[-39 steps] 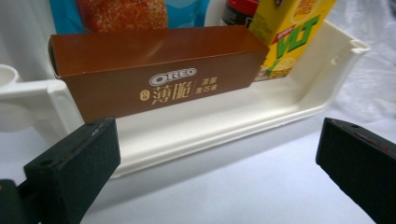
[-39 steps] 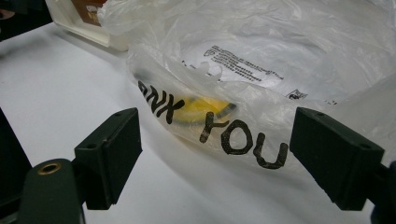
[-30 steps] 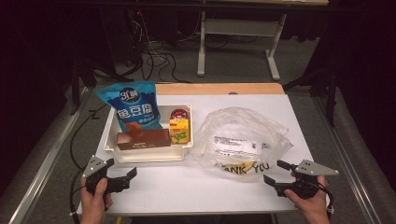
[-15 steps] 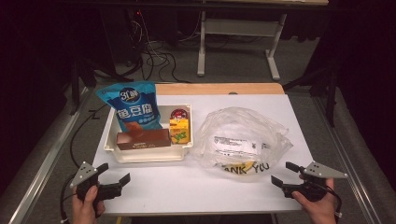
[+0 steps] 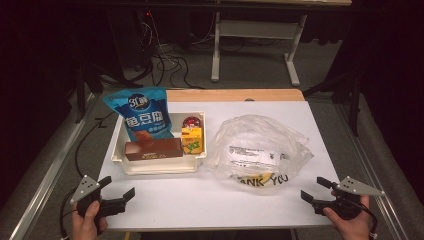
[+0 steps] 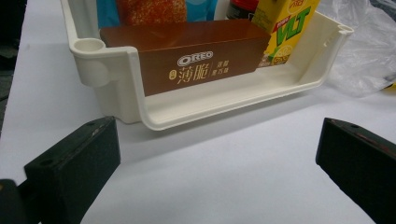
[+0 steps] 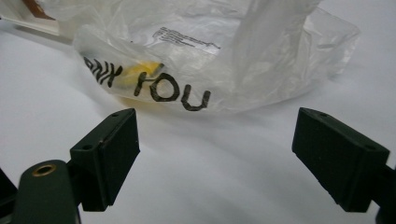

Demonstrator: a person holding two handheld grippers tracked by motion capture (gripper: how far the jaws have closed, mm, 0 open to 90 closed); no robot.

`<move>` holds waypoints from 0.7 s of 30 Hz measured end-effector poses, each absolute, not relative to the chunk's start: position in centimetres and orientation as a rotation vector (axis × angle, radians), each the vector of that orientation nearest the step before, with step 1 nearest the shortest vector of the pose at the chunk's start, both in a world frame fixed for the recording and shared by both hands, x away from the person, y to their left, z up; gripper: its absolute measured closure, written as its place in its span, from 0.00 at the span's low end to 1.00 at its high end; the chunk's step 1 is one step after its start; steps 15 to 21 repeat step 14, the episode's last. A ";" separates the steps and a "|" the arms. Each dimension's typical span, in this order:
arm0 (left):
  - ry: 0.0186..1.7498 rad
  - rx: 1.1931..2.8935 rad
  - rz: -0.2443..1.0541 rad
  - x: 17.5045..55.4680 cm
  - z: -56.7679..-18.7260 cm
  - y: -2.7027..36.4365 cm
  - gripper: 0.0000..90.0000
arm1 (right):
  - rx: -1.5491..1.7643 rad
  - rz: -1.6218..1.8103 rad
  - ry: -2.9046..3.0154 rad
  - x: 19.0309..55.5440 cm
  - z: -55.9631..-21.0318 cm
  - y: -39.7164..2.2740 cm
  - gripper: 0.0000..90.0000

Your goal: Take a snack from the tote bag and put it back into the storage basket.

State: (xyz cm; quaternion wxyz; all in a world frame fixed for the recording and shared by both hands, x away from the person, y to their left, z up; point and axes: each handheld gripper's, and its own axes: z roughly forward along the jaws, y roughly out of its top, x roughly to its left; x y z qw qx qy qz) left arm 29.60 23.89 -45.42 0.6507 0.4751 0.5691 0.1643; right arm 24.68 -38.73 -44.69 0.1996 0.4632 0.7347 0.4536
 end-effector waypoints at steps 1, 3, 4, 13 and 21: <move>1.294 1.080 0.375 29.7 -45.5 23.9 0.00 | 1.306 1.265 2.050 24.7 -44.7 -38.9 0.17; 1.299 1.068 0.372 30.1 -45.5 24.0 0.01 | 1.310 1.268 2.043 24.9 -44.8 -39.1 0.17; 1.298 1.070 0.373 30.2 -45.5 24.0 0.00 | 1.310 1.270 2.041 25.0 -44.9 -39.1 0.17; 1.295 1.102 0.368 30.4 -45.8 23.6 0.01 | 1.328 1.254 2.032 25.2 -45.0 -39.2 0.17; 1.298 1.111 0.368 30.4 -45.9 23.5 0.00 | 1.322 1.253 2.033 25.3 -45.0 -39.2 0.17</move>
